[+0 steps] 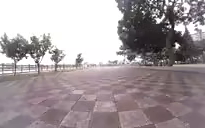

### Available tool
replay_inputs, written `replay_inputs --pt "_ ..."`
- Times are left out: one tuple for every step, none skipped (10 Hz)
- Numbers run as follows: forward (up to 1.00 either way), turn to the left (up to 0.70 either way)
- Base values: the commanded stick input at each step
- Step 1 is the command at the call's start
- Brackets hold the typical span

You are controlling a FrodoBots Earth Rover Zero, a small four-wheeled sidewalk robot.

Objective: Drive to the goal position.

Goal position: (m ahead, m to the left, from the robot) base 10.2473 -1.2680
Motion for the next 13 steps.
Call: replay_inputs --pt "1.0 0.0" --pt "1.0 0.0" --pt "1.0 0.0" --pt "1.0 0.0" --pt "1.0 -0.24" --pt "1.0 -0.32" --pt "1.0 -0.06" --pt "1.0 0.0" --pt "1.0 0.0" --pt "1.0 0.0" --pt "1.0 0.0" --pt "1.0 0.0" --pt "1.0 0.0"
